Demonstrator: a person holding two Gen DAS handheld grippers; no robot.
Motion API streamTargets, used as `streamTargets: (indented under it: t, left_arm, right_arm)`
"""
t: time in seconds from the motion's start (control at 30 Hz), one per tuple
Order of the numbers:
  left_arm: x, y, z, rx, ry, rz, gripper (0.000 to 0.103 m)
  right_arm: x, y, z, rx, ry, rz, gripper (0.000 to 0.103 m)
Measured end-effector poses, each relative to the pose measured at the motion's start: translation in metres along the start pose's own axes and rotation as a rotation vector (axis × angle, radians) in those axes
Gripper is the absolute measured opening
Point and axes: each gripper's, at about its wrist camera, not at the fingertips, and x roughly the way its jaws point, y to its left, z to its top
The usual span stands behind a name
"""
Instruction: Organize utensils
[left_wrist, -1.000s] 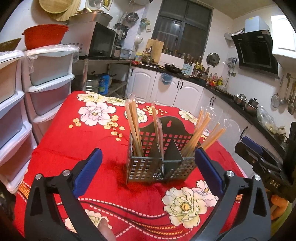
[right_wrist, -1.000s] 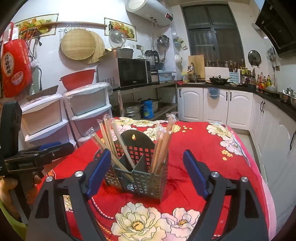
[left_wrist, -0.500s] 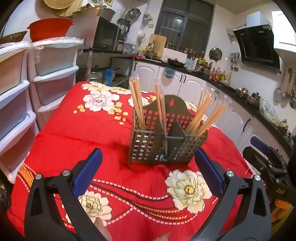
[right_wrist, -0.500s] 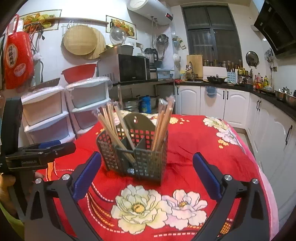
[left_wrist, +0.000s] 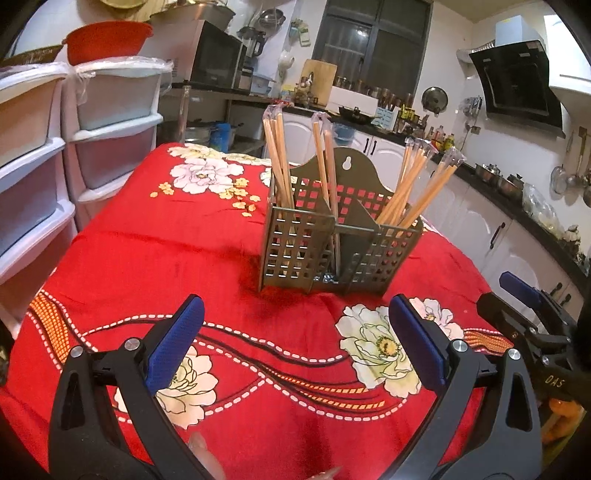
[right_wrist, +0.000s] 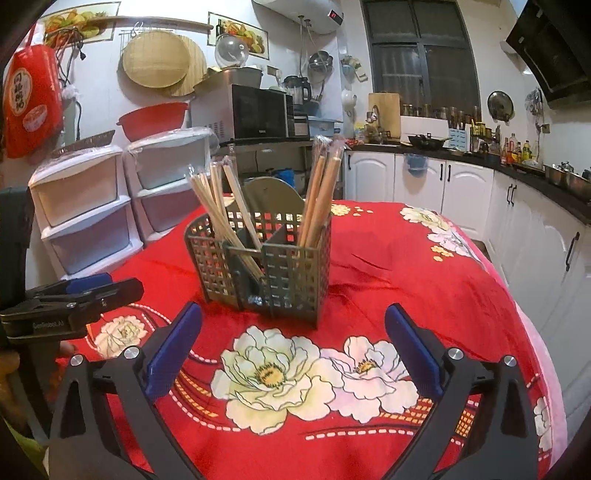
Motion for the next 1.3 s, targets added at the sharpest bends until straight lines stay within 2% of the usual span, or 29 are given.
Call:
streamTargets:
  t: [0.2,0.47,0.67,1.07,1.3]
  left_arm:
    - [-0.001,-0.003,-0.009,0.015,-0.053,0.017,0.091]
    - [-0.001,-0.005,-0.012,0.017,-0.076,0.023,0.091]
    - [-0.003,-0.006,-0.014,0.028,-0.108,0.055,0.091]
    - [-0.002,-0.011,-0.021,0.047,-0.154,0.042,0.091]
    - [0.009,-0.012,-0.028,0.055,-0.129,0.051,0.091]
  right_arm:
    - [-0.004,0.004,-0.013,-0.013,-0.038,-0.02,0.096]
    - [-0.012,0.008,-0.02,-0.019,-0.124,-0.043,0.096]
    - [-0.013,0.011,-0.023,-0.022,-0.15,-0.05,0.096]
    - [-0.01,0.012,-0.031,-0.012,-0.166,-0.059,0.096]
    - [-0.001,0.011,-0.036,-0.008,-0.142,-0.067,0.096]
